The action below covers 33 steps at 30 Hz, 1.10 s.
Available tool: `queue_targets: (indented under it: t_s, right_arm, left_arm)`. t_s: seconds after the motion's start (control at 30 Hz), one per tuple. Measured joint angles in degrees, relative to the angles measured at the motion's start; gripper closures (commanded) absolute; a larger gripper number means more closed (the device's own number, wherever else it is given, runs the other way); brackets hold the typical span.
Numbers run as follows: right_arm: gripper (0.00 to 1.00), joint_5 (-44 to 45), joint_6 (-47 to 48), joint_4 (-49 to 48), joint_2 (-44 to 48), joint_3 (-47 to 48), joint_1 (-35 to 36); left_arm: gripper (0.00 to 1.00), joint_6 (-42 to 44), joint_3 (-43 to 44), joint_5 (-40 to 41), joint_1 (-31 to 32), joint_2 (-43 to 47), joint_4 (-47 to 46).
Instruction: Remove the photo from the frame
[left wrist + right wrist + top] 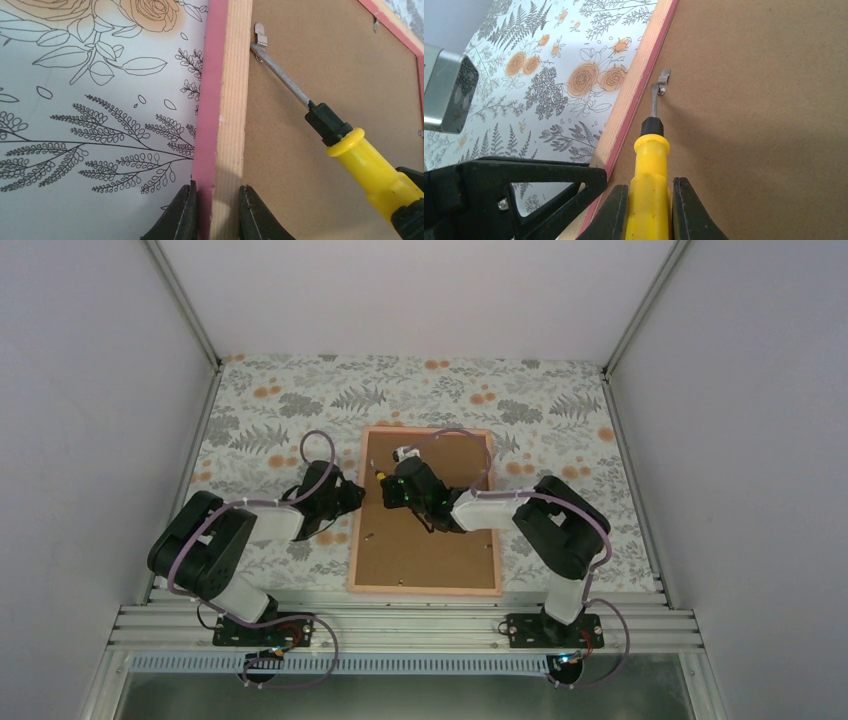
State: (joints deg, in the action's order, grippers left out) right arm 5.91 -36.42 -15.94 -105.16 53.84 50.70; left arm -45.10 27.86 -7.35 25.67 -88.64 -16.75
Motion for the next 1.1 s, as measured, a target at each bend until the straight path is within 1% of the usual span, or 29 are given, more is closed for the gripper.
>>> queue_targets:
  t_s: [0.2, 0.4, 0.6, 0.77, 0.83, 0.9, 1.0, 1.07, 1.1]
  right_arm:
    - [0.96, 2.58, -2.95, -0.42, 0.09, -0.33, 1.11]
    - [0.96, 3.52, -2.23, -1.55, 2.80, -2.78, 0.48]
    - [0.96, 4.74, 0.94, -1.64, 10.23, -5.81, -0.90]
    - [0.96, 6.54, 3.82, -2.21, 17.03, -8.72, -1.86]
    - [0.96, 6.86, 4.85, -2.38, 18.53, -10.10, -2.56]
    - [0.96, 6.97, 5.66, -2.45, 19.37, -11.28, -3.39]
    - [0.96, 7.04, 7.23, -2.38, 20.35, -12.92, -4.61]
    - [0.96, 6.93, 8.31, -2.34, 21.35, -14.05, -5.55]
    - [0.96, 6.82, 8.96, -2.27, 22.12, -14.69, -5.97]
  left_arm:
    - [0.95, -2.38, -1.44, -0.87, 0.00, -0.02, -2.86]
    - [0.95, -4.46, -1.99, -1.31, 0.07, 0.42, -3.15]
    - [0.95, -9.55, -5.38, -0.98, 0.09, 2.62, -5.51]
    - [0.93, -18.29, -10.03, -0.07, 0.46, 5.97, -9.05]
    - [0.82, -22.01, -11.06, 1.38, 1.73, 6.97, -9.40]
    - [0.64, -24.22, -11.13, 2.67, 3.65, 8.07, -8.44]
    - [0.46, -24.92, -9.44, 4.81, 7.41, 9.68, -2.38]
    - [0.36, -23.12, -6.47, 6.99, 7.87, 11.19, 4.20]
    - [0.29, -21.44, -4.94, 8.39, 7.56, 11.91, 7.41]
